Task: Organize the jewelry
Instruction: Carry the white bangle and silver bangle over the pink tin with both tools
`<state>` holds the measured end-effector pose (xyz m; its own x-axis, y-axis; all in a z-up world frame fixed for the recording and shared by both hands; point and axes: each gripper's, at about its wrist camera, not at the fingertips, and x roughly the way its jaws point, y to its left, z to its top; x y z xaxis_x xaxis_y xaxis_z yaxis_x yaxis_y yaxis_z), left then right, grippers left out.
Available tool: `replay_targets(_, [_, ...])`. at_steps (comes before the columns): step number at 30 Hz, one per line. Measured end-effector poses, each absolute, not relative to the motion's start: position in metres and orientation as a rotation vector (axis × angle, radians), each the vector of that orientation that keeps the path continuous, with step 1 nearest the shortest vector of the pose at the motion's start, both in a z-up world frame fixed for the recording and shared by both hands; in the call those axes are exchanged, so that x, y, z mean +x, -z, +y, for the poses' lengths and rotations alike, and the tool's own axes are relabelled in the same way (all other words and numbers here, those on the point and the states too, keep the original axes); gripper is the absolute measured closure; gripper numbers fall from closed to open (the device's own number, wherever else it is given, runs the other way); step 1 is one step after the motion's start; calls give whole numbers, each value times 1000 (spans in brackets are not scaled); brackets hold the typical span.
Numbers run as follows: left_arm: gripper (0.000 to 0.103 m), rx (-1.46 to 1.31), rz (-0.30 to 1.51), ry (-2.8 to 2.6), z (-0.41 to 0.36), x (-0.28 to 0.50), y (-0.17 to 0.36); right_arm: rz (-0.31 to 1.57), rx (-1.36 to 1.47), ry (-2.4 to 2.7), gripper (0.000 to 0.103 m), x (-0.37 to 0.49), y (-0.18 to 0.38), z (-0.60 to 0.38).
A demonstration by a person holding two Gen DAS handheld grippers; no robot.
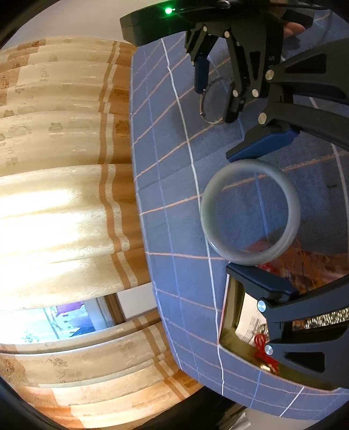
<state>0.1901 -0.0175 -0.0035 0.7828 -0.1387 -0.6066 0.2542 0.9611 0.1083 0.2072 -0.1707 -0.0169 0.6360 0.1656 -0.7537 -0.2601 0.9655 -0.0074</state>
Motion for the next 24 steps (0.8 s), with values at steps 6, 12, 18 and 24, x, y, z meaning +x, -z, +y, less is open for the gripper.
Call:
replay_targets(6, [27,187,589,176,4,173,-16,756,-118,-297,33,192,-16,-146])
replay_targets(12, [27,177,562,109,38,160,-27,664,-140,-380,33,183,-49,-104])
replay_targets(18, [27,149,565,33,79,155,-28,630,-152,-452,33,186,-60,-63])
replay_targets(24, [27,122,588,-34,117,152,-20,623,-168,-515,33,188,-55,-27])
